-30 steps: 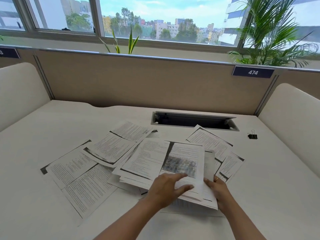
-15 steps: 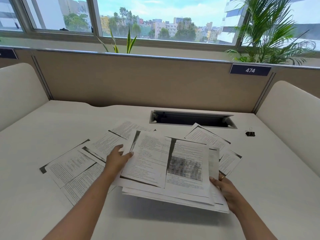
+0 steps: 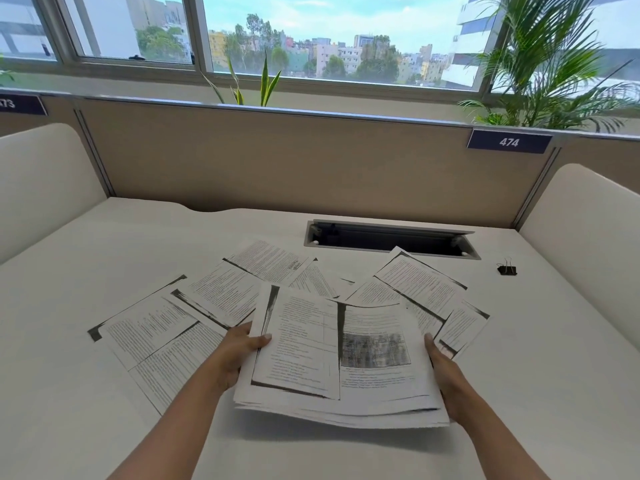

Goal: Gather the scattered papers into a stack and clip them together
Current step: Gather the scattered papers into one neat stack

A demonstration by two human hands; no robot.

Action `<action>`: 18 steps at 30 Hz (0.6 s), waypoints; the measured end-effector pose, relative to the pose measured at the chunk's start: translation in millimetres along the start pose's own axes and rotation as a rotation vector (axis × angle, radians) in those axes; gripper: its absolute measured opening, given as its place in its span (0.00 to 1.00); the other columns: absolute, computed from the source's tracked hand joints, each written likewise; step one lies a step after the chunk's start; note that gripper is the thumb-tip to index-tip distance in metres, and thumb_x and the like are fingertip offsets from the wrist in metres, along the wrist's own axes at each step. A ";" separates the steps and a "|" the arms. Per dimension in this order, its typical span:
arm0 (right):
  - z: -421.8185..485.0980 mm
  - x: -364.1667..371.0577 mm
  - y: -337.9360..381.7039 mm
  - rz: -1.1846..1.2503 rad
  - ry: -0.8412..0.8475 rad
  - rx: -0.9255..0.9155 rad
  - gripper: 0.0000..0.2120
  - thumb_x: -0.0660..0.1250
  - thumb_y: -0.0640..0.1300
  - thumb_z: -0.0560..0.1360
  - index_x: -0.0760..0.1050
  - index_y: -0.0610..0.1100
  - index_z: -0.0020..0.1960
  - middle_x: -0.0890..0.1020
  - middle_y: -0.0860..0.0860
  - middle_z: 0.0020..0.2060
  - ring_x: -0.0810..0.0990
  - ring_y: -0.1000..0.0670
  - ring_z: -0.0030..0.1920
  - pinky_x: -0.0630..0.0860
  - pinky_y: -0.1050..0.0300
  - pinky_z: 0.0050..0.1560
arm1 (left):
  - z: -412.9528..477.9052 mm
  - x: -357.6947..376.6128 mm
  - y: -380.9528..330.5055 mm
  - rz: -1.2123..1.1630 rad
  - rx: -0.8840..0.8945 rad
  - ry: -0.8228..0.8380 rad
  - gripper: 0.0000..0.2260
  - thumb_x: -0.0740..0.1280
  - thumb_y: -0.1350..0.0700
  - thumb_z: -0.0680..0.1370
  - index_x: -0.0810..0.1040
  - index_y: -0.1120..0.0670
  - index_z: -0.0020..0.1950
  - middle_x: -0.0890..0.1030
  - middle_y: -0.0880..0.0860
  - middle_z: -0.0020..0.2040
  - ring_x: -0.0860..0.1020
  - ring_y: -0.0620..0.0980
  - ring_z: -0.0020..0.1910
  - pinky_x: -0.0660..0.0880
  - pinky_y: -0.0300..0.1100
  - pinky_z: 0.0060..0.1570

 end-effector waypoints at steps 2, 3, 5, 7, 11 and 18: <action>-2.3 8.6 1.0 -0.049 0.083 -0.022 0.17 0.62 0.55 0.75 0.76 0.42 0.54 0.83 0.40 0.48 0.81 0.38 0.49 0.78 0.42 0.51 | -0.9 1.0 4.7 0.008 0.002 0.007 0.11 0.65 0.69 0.74 0.77 0.61 0.56 0.83 0.61 0.48 0.82 0.59 0.45 0.82 0.51 0.39; -2.8 11.5 1.6 -0.076 0.107 -0.048 0.21 0.67 0.53 0.72 0.75 0.40 0.57 0.83 0.38 0.49 0.82 0.37 0.49 0.79 0.43 0.49 | -1.2 1.6 6.4 0.006 0.004 0.009 0.12 0.65 0.69 0.74 0.77 0.61 0.57 0.82 0.62 0.50 0.82 0.60 0.45 0.81 0.51 0.40; -0.4 13.8 0.8 -0.136 0.138 -0.088 0.27 0.74 0.50 0.66 0.74 0.35 0.58 0.83 0.38 0.46 0.83 0.38 0.45 0.80 0.48 0.43 | -1.6 3.0 8.3 -0.007 0.011 0.012 0.14 0.65 0.71 0.73 0.77 0.61 0.57 0.82 0.62 0.51 0.82 0.60 0.46 0.81 0.52 0.40; 0.0 14.1 0.3 -0.145 0.134 -0.119 0.22 0.74 0.42 0.66 0.75 0.34 0.56 0.84 0.42 0.41 0.83 0.42 0.40 0.79 0.52 0.38 | -2.9 4.4 8.8 -0.032 0.011 0.012 0.13 0.66 0.70 0.72 0.77 0.60 0.55 0.82 0.62 0.51 0.82 0.60 0.45 0.81 0.53 0.39; 0.8 15.6 3.2 -0.136 0.129 -0.158 0.13 0.72 0.37 0.68 0.77 0.37 0.51 0.84 0.44 0.37 0.83 0.44 0.37 0.79 0.52 0.36 | -6.6 9.1 9.6 -0.059 0.027 0.057 0.13 0.69 0.67 0.71 0.77 0.55 0.53 0.84 0.60 0.48 0.82 0.61 0.46 0.80 0.55 0.43; 5.9 12.0 -3.7 -0.239 0.038 -0.113 0.11 0.69 0.36 0.71 0.74 0.34 0.52 0.80 0.39 0.38 0.79 0.41 0.38 0.77 0.45 0.44 | -3.4 13.7 16.8 0.075 -0.005 0.040 0.16 0.67 0.69 0.72 0.75 0.59 0.58 0.81 0.62 0.53 0.81 0.62 0.50 0.78 0.56 0.50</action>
Point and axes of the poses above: each hand's wrist, its own z-axis towards the middle knuckle, its own x-axis out of the palm, y = z × x, the point moved 5 cm from there along z, towards the middle knuckle
